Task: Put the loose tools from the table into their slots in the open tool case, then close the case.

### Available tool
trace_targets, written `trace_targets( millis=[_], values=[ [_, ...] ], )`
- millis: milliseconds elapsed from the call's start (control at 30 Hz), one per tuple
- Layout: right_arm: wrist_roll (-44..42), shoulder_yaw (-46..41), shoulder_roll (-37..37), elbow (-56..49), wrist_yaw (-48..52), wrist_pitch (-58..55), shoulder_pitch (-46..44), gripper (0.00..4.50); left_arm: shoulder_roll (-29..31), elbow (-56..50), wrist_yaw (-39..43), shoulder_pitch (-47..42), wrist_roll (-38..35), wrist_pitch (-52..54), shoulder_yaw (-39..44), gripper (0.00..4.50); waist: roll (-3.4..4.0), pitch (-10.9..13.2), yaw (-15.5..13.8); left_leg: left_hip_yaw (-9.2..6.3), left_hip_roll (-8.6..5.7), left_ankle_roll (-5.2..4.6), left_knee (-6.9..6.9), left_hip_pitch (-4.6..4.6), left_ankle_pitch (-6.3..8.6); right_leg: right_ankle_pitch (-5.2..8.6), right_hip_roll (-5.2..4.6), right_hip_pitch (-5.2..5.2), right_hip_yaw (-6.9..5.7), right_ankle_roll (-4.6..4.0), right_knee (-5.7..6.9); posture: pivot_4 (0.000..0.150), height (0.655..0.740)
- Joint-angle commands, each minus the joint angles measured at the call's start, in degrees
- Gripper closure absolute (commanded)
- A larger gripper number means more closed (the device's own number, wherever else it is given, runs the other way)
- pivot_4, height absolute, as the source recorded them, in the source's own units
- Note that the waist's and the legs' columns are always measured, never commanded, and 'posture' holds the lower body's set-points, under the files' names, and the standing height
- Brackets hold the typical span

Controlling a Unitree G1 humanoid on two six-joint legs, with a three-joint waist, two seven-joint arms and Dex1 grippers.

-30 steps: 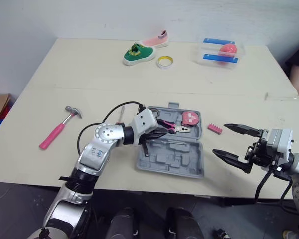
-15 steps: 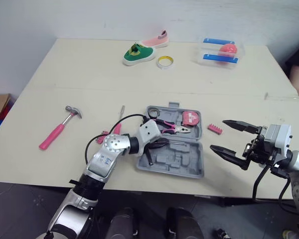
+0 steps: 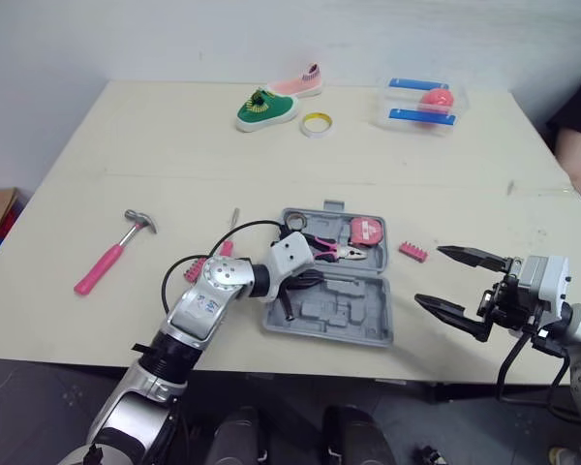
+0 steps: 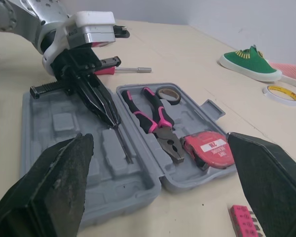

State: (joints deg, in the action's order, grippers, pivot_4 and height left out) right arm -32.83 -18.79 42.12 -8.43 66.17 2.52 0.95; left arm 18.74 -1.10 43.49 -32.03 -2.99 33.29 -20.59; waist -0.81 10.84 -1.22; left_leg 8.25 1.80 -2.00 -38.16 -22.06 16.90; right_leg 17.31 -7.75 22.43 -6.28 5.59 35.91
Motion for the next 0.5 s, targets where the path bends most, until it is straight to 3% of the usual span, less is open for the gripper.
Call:
trace_targets(
  millis=[33, 200, 300, 400, 500],
  values=[
    [-0.8, -2.2, -0.1, 1.0, 1.4, 2.5, -0.4, 0.00, 0.6, 6.2, -1.9, 2.6, 3.1, 5.3, -3.2, 4.48, -0.02, -0.4, 0.0, 0.00, 0.00, 0.00, 0.00, 0.00, 0.01, 0.00, -0.01, 0.00, 0.00, 0.00, -0.01, 0.150, 0.7400],
    [-0.9, -2.1, -0.2, 1.8, 1.6, 3.6, -0.4, 0.00, 0.1, 4.3, -1.7, 2.5, 1.1, 3.1, -1.7, 4.48, 0.02, -0.8, -0.1, 0.00, 0.01, -0.29, 0.06, 0.37, 0.31, 0.02, -0.41, -0.33, -0.01, -0.03, -0.08, 0.150, 0.7400],
    [-1.1, -2.6, 0.1, 2.2, 1.6, 3.6, -0.1, 0.00, 0.0, -2.6, 2.7, 2.5, -5.3, -7.4, 4.5, 4.48, 0.11, -0.7, 0.2, 0.00, 0.10, 0.05, 0.18, 0.85, 0.71, 0.07, -0.44, -0.81, -0.11, -0.11, -0.28, 0.150, 0.7400],
    [-0.7, -3.1, 1.0, 4.6, 2.5, 4.1, -1.3, 0.00, 3.0, -5.7, 8.2, 3.8, -10.5, -18.6, 11.7, 4.48, 0.11, -0.6, 0.4, 0.01, 0.13, 0.11, 0.18, 0.64, 0.44, 0.09, -0.44, -0.61, -0.15, -0.15, -0.28, 0.150, 0.7400],
    [0.1, -3.7, 1.8, 8.0, 3.5, 5.7, -3.0, 0.00, 6.0, -5.1, 7.9, 5.9, -11.6, -25.5, 17.7, 4.48, 0.18, -0.6, 0.7, 0.05, 0.11, 0.10, 0.18, 0.50, 0.39, 0.09, -0.45, -0.46, -0.16, -0.16, -0.29, 0.150, 0.7400]
  ],
)
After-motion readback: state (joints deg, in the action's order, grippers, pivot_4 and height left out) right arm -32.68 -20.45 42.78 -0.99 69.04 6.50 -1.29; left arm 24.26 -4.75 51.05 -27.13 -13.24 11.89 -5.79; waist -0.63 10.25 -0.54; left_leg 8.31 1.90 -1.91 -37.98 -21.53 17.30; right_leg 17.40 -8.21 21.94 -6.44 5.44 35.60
